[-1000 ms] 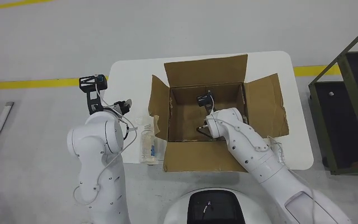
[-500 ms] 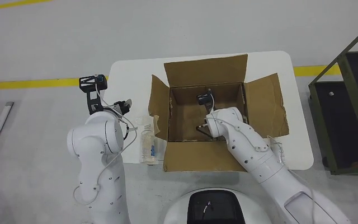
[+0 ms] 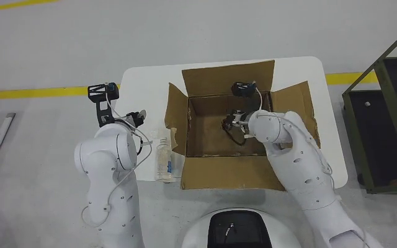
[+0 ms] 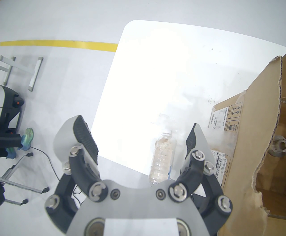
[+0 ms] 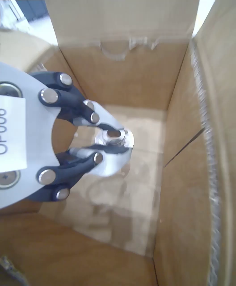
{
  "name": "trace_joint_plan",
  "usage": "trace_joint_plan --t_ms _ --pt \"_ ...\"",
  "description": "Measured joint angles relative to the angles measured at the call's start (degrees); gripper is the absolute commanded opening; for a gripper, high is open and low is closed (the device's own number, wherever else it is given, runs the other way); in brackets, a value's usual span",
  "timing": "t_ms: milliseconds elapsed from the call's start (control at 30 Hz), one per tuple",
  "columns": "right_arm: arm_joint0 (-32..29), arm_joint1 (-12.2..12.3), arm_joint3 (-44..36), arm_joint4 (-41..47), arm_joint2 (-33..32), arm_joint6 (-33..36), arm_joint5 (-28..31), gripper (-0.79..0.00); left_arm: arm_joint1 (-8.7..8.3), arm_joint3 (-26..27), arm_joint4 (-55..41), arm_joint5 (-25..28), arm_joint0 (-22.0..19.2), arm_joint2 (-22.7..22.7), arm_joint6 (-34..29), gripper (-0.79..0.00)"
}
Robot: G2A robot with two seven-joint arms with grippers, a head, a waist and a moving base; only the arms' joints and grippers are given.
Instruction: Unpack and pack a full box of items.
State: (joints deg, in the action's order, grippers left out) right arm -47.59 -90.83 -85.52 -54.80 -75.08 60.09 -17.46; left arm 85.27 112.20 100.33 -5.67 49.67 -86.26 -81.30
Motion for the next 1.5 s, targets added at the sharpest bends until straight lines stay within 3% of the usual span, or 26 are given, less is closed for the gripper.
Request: trace_joint_plan --t_ms 233,300,567,800,1067,1133,1233,1367,1400,1467,1500 --pt "-5.1 0.2 -2.8 24.3 -8.5 -4.9 5.9 -0.785 0.00 0.0 0.0 0.0 0.0 0.0 0.0 0.000" --pt "-5.3 0.5 -1.9 26.7 -8.6 -4.8 5.8 -0.785 0.00 0.0 0.0 0.0 0.0 0.0 0.0 0.000" --pt "-4.5 1.4 -1.4 18.2 -5.0 -2.8 2.9 -0.785 0.00 0.0 0.0 0.0 0.0 0.0 0.0 0.000" --pt "-0.8 2.1 -1.8 -0.8 4.8 4.0 3.8 -0.785 0.00 0.0 0.0 0.0 0.0 0.0 0.0 0.000" --pt "5.0 1.0 3.8 -15.0 17.3 5.8 3.7 -0.588 0.00 0.0 0.0 0.0 0.0 0.0 0.0 0.000" --pt "5.4 0.5 6.1 -15.9 19.2 4.3 3.1 -0.603 0.00 0.0 0.0 0.0 0.0 0.0 0.0 0.000" --pt "5.8 0.0 9.1 -15.5 20.4 1.7 2.3 -0.480 0.00 0.0 0.0 0.0 0.0 0.0 0.0 0.000" --pt "6.3 -0.6 11.5 -13.8 20.9 -1.1 1.2 -0.449 0.00 0.0 0.0 0.0 0.0 0.0 0.0 0.000" --pt "6.3 -0.8 11.9 -13.4 20.9 -1.6 0.9 -0.409 0.00 0.0 0.0 0.0 0.0 0.0 0.0 0.000" --pt "6.5 -1.1 12.8 -12.6 21.2 -2.6 0.5 -0.114 0.00 0.0 0.0 0.0 0.0 0.0 0.0 0.000" --pt "6.6 -1.2 13.2 -12.4 21.3 -3.0 0.3 -0.169 0.00 0.0 0.0 0.0 0.0 0.0 0.0 0.000"
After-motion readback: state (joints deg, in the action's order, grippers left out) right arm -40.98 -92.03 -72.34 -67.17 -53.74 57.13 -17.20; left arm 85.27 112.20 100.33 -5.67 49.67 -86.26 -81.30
